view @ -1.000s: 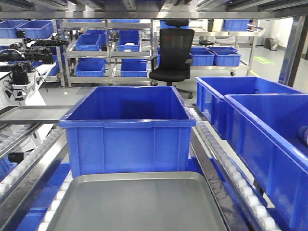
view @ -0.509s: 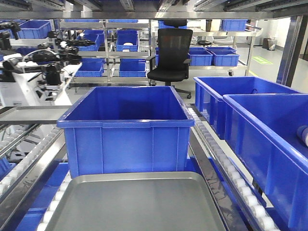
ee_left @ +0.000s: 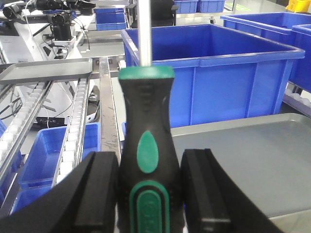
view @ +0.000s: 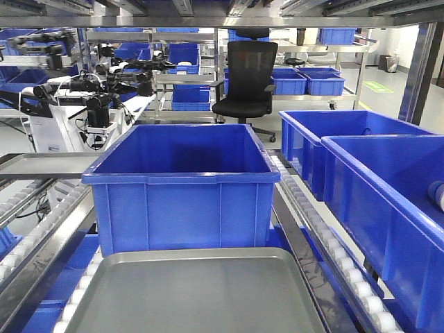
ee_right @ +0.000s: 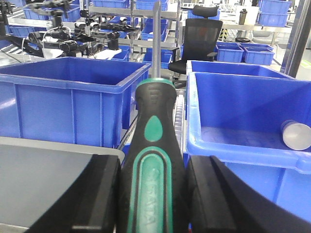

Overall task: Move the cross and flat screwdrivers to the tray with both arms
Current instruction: 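Lower both held screwdrivers onto the grey metal tray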

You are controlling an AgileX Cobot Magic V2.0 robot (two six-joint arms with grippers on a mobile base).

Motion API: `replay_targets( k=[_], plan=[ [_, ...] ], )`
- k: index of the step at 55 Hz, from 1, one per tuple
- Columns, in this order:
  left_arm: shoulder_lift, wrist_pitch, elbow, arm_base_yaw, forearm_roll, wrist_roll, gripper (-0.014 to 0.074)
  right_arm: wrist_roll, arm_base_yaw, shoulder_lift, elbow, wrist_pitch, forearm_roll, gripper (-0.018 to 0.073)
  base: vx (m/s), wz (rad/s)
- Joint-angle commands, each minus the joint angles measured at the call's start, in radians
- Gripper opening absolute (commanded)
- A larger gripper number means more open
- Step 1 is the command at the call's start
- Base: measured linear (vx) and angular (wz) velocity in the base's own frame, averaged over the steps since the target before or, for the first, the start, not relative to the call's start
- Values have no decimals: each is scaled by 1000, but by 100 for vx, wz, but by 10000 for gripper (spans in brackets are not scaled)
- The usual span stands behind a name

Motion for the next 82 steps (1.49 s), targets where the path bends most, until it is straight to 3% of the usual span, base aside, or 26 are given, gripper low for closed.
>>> replay_targets(
  k=[1, 22, 30, 35, 38, 46, 58, 62, 67, 73, 82],
  plan=[
    [13, -95, -28, -3, -3, -3, 3, 2, -1, 9, -28, -100, 18, -8, 0, 0],
    [13, -99, -28, -2, -4, -4, 3, 4, -1, 16, -28, -107, 26, -8, 0, 0],
    [38, -68, -28, -2, -73, -2, 3, 10, -1, 95, -28, -24, 76, -8, 0, 0],
    [108, -30, -28, -3, -196, 19, 3, -11, -1, 189, -34, -8, 192, -8, 0, 0],
    [167, -21, -28, -3, -316, 80, 3, -72, -1, 248, -38, 0, 277, -8, 0, 0],
    [321, -46, -28, -4, -609, 265, 3, -409, 1, 424, -39, 34, 677, -8, 0, 0],
    [577, -80, -32, -25, -1012, 515, 3, -700, 1, 654, -39, 58, 1189, -8, 0, 0],
    [652, -95, -32, -55, -1117, 595, 3, -779, 40, 706, -39, 47, 1273, -8, 0, 0],
    [716, -139, -32, -93, -1207, 662, 3, -838, 164, 770, -50, -54, 1314, -8, 0, 0],
    [774, -178, -32, -114, -1237, 672, 3, -843, 290, 833, -71, -212, 1309, -8, 0, 0],
    [829, -225, -35, -131, -1245, 680, 3, -847, 364, 932, -121, -279, 1314, -8, 0, 0]
  ],
)
